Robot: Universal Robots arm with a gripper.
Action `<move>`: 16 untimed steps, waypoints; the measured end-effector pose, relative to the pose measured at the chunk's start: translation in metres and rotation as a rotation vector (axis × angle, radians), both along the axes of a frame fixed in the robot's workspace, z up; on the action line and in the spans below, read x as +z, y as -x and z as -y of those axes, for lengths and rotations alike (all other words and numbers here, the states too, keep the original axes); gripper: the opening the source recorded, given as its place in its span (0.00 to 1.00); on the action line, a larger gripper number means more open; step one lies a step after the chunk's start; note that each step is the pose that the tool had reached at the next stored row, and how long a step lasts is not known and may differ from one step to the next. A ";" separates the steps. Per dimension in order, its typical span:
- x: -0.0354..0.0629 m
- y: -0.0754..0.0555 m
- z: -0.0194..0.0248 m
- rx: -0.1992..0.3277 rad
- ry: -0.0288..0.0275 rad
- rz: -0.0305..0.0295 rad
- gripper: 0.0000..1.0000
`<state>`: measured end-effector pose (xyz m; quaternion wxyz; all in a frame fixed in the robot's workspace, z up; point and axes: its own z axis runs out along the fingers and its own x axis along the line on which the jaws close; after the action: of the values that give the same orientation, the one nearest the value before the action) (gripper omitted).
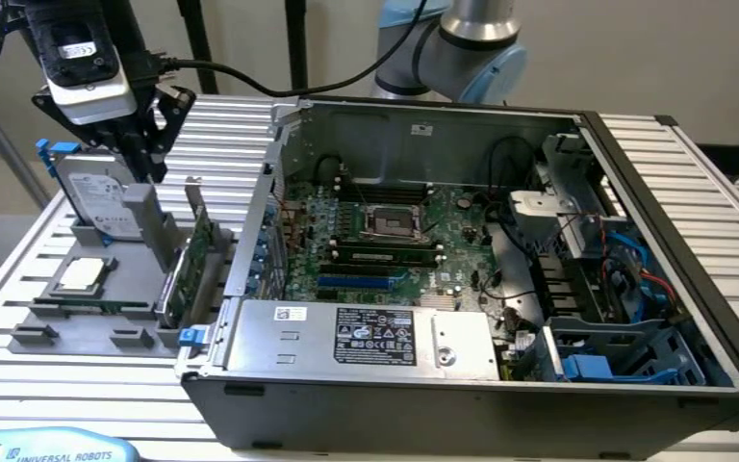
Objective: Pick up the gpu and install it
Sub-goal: 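Pick up the gpu and move the gpu toward the slot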
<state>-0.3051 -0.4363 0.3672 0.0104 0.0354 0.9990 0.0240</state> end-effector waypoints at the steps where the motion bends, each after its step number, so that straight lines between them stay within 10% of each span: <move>1: 0.0000 0.000 0.0000 0.000 0.0000 0.0001 0.24; 8: -0.0010 0.001 0.0000 0.000 0.0008 0.0002 0.54; 16: -0.0150 0.002 0.0000 0.000 0.0023 0.0002 0.54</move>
<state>-0.3069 -0.4363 0.3522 0.0105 0.0354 0.9991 0.0229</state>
